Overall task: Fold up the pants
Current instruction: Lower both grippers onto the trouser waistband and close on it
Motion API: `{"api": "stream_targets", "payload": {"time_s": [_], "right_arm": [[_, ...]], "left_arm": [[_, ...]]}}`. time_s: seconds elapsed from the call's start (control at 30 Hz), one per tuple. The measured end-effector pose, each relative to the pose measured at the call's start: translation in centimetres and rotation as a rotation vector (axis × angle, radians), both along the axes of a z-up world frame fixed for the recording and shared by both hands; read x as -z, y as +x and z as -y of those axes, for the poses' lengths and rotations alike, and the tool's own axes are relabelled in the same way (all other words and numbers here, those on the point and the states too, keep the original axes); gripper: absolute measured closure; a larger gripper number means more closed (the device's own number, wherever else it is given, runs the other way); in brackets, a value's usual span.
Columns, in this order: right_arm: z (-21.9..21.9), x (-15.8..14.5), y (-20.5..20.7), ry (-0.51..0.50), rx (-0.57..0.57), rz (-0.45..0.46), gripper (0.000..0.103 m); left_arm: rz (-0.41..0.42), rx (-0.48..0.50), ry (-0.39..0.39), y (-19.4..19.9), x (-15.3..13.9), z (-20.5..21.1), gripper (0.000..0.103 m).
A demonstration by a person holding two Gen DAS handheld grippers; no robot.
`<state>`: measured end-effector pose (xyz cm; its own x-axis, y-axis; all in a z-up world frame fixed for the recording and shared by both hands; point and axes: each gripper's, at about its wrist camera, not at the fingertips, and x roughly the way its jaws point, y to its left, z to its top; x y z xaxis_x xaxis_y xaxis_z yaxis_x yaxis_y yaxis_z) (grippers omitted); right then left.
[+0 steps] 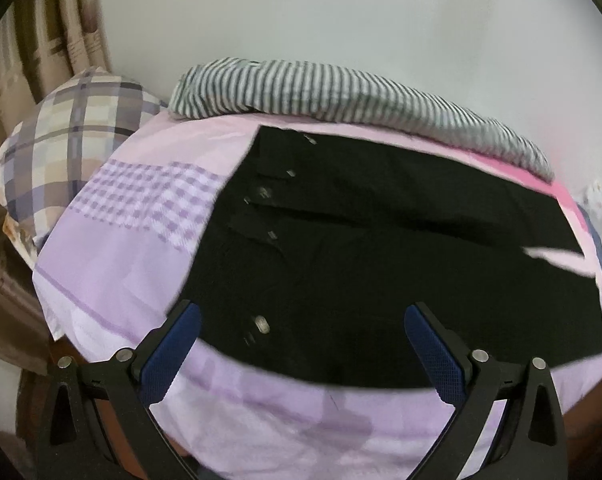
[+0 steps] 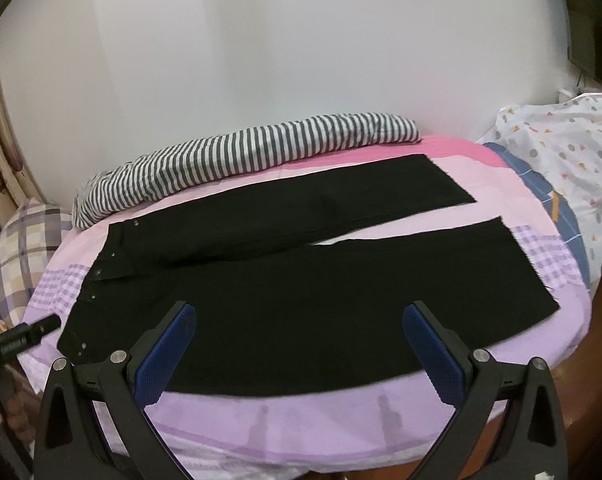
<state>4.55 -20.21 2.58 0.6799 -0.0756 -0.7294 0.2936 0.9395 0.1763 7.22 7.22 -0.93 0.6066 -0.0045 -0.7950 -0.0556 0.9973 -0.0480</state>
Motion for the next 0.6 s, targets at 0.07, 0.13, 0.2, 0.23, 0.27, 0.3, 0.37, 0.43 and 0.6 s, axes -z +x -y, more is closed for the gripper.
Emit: {"api": "stream_targets", "payload": {"time_s": [0.07,0.13,0.2,0.23,0.27,0.3,0.37,0.43,0.6], "right_arm": [[0.0,0.2,1.0,0.017,-0.008,0.004,0.0],[0.0,0.3,2.3,0.038,-0.021,0.008,0.0],[0.0,0.5,3.7,0.062,-0.036,0.005,0.0],[-0.1,0.5,4.5,0.068,-0.045,0.002,0.0],[-0.2,0.5,5.3,0.074,-0.054,-0.002,0.0],[-0.3,0.7,6.4,0.082,-0.066,-0.009,0.0],[-0.6,0.9,8.0,0.099,-0.079,-0.021,0.0],[-1.0,1.3,9.8,0.125,-0.093,-0.031,0.0],[-2.1,2.7,13.9,0.168,-0.126,-0.068,0.0]], "left_arm": [[0.002,-0.017,-0.008,1.8,-0.3,-1.3,0.009],[-0.004,-0.033,-0.024,3.9,-0.5,-2.8,0.016],[-0.017,-0.045,-0.062,6.3,-0.4,-4.6,0.031],[-0.023,-0.044,-0.079,7.5,-0.4,-5.3,0.032],[-0.025,-0.042,-0.087,8.3,-0.3,-5.8,0.033],[-0.026,-0.043,-0.096,9.4,-0.2,-6.4,0.037],[-0.034,-0.03,-0.132,11.6,0.0,-7.4,0.046],[-0.045,-0.001,-0.177,13.6,0.2,-8.1,0.049],[-0.114,0.042,-0.373,19.6,2.1,-10.0,0.064]]}}
